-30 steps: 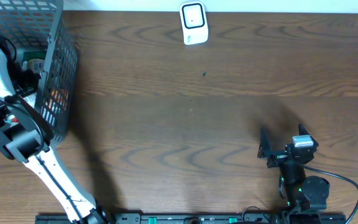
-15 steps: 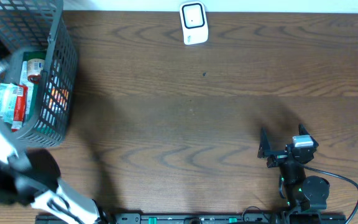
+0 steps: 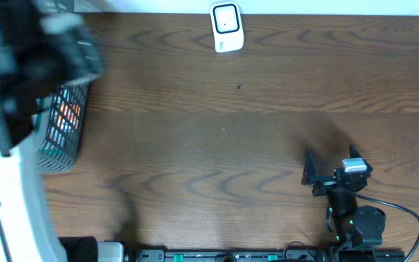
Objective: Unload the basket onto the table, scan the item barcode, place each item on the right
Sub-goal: 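Carry the white tub to the table centre and release it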
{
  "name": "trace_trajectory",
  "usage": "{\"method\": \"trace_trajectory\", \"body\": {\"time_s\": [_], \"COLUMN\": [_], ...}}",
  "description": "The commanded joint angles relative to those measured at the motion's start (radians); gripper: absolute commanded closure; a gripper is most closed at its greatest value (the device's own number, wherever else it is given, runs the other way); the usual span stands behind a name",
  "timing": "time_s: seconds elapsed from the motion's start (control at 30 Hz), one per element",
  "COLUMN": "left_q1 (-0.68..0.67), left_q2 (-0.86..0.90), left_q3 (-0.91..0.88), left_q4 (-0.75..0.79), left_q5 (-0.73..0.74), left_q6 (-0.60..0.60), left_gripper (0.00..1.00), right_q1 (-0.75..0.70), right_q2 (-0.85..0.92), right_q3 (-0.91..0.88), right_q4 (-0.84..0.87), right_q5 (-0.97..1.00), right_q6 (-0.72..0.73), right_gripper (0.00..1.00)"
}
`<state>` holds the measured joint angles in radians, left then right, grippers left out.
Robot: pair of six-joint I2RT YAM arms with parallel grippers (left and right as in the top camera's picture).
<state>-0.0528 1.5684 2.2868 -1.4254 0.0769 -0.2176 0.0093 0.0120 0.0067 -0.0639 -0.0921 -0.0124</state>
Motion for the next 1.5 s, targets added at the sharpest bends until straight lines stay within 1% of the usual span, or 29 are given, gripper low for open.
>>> {"method": "trace_trajectory", "body": {"time_s": [0.0,0.1,0.23,0.37,0.43,0.57,0.8,1.0,1.1,1.13,1.23,1.4,1.47], "left_q1": [-0.175,-0.298,-0.435,-0.531,-0.566,-0.634,-0.669,-0.673,-0.673,-0.673,-0.673,-0.673,-0.673], "left_q2": [0.084,0.152,0.270,0.387,0.441,0.561,0.660,0.689,0.689,0.689,0.689,0.689,0.689], "left_q3": [-0.066,-0.154,-0.291,-0.380,-0.402,-0.413,-0.414,-0.431,-0.433,-0.433,-0.433,-0.433,-0.433], "left_q4": [-0.033,-0.039,0.017,0.101,0.137,0.189,0.224,0.235,0.237,0.238,0.238,0.238,0.238], "left_q5": [0.016,0.003,-0.013,-0.013,-0.013,-0.013,-0.014,-0.013,-0.013,-0.013,-0.012,-0.005,-0.005], "left_q6": [-0.061,-0.096,-0.134,-0.164,-0.183,-0.185,-0.188,-0.188,-0.188,-0.188,-0.188,-0.188,-0.188], "left_gripper": [0.33,0.33,0.33,0.33,0.33,0.33,0.33,0.32,0.26,0.20,0.13,0.06,0.06], "right_q1": [-0.009,-0.009,-0.009,-0.009,-0.009,-0.009,-0.009,-0.009,-0.009,-0.009,-0.009,-0.009,-0.009], "right_q2": [-0.005,-0.005,-0.005,-0.005,-0.005,-0.005,-0.005,-0.005,-0.005,-0.005,-0.005,-0.005,-0.005], "right_q3": [-0.001,-0.001,-0.001,-0.001,-0.001,-0.001,-0.001,-0.001,-0.001,-0.001,-0.001,-0.001,-0.001], "right_q4": [-0.004,-0.004,-0.004,-0.004,-0.004,-0.004,-0.004,-0.004,-0.004,-0.004,-0.004,-0.004,-0.004], "right_q5": [0.005,0.005,0.005,0.005,0.005,0.005,0.005,0.005,0.005,0.005,0.005,0.005,0.005], "right_q6": [-0.011,-0.011,-0.011,-0.011,-0.011,-0.011,-0.011,-0.011,-0.011,-0.011,-0.011,-0.011,-0.011], "right_gripper": [0.01,0.01,0.01,0.01,0.01,0.01,0.01,0.01,0.01,0.01,0.01,0.01,0.01]}}
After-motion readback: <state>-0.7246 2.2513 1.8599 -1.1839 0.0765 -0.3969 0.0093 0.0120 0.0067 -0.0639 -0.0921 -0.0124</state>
